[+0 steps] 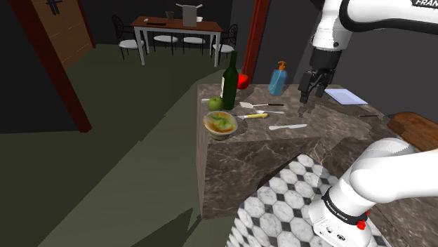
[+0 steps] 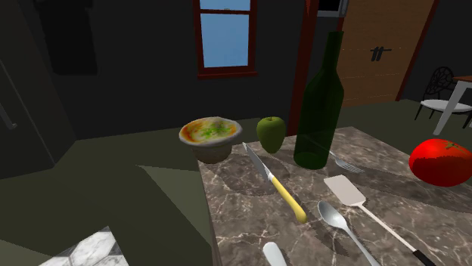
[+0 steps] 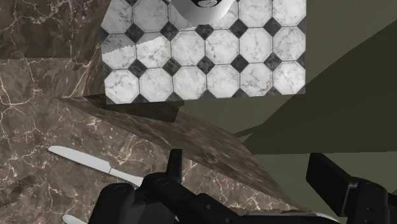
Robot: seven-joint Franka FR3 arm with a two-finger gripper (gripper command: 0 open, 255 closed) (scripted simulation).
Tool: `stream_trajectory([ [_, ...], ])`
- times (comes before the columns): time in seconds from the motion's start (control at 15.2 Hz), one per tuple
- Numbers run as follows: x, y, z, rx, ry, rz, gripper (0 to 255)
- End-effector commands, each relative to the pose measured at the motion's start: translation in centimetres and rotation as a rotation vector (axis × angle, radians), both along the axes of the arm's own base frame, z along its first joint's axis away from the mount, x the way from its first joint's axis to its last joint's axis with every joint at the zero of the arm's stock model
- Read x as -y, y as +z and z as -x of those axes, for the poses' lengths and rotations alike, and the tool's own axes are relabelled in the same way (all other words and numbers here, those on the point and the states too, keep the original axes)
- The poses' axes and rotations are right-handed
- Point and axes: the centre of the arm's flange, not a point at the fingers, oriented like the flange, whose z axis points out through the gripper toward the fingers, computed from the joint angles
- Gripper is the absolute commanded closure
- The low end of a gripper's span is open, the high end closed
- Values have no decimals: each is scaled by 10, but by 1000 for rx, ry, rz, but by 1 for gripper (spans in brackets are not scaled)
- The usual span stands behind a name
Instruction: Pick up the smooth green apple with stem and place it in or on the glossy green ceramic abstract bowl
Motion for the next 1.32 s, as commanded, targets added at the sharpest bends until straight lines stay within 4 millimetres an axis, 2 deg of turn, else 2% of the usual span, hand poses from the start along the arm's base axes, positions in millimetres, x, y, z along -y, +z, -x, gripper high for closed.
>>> stream_trajectory([
  [0.0, 0, 0, 0, 0, 0, 0, 0],
  [1.25, -52, -109, -201, 133, -37, 65, 0],
])
